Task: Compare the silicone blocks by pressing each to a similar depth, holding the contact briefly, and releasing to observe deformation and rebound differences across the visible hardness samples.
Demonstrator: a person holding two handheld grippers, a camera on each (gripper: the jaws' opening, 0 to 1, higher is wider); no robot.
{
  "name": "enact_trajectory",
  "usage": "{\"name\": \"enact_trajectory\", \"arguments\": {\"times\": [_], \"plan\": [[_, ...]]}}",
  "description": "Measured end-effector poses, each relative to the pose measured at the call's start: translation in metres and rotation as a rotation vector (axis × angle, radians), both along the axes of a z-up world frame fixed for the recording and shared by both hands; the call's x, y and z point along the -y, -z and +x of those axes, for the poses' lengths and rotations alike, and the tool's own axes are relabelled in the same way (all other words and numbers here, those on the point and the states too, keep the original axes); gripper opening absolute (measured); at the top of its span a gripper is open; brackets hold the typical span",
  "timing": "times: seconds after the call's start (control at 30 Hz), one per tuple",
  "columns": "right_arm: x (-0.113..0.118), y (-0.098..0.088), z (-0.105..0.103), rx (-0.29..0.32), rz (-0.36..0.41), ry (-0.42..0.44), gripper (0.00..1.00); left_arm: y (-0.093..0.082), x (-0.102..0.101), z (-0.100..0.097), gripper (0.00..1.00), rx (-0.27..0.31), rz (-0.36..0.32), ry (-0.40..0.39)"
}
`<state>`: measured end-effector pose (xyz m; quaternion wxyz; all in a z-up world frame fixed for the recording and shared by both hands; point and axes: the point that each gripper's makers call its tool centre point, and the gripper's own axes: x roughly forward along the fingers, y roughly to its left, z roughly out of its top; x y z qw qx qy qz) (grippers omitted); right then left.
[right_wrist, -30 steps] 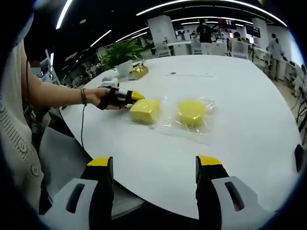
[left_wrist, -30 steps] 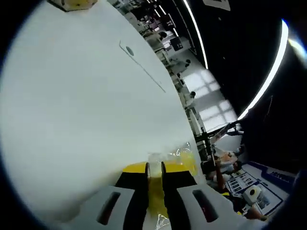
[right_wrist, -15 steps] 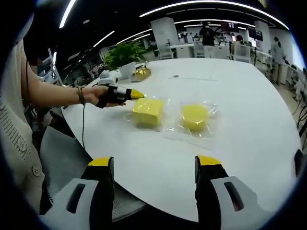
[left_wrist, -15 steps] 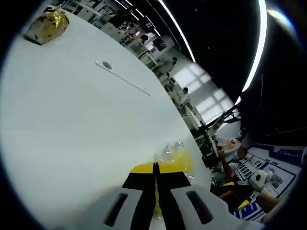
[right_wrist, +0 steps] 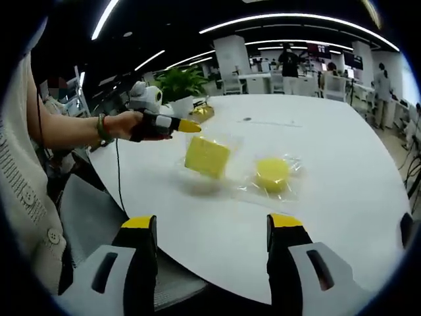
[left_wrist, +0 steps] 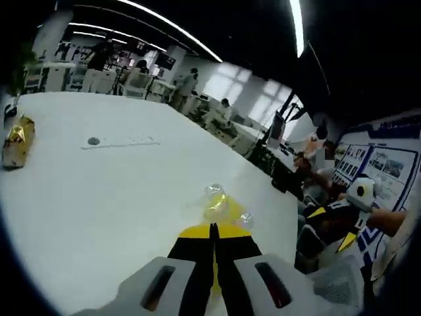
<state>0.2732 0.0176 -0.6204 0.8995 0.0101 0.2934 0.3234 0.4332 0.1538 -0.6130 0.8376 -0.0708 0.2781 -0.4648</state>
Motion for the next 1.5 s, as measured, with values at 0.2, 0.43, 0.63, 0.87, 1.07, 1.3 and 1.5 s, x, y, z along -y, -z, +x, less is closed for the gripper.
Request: {"name": "enact_trajectory", "arguments": {"times": [0.2,0.43,0.63,0.87,1.07,1.3,1.5], "plan": [[0.001,-0.007,-0.006,0.029,0.006,0.009,0.63,-0.005,0.013,-0.010,0.00,0.077,0.093,0.080],[0.001,-0.019,-0.007,0.071,0.002,0.010,0.63,-0.021,0.022,-0.024,0.00,0.057,0.063,0.117],[-0.008,-0.040,0.006,0.128,0.032,-0.013,0.65,-0.050,0.015,-0.031,0.00,0.062,0.008,0.105],[-0.027,-0.059,0.024,0.177,0.018,-0.104,0.68,-0.089,0.015,-0.053,0.00,0.156,-0.002,0.164],[-0.044,-0.058,0.045,0.205,0.027,-0.157,0.67,-0.123,0.012,-0.072,0.00,0.207,-0.053,0.186],[-0.082,-0.059,0.056,0.192,0.210,-0.211,0.68,-0.150,0.011,-0.094,0.00,0.257,-0.075,0.233],[-0.110,-0.069,0.058,0.195,0.261,-0.278,0.64,-0.167,0.003,-0.105,0.00,0.303,-0.083,0.281]]}}
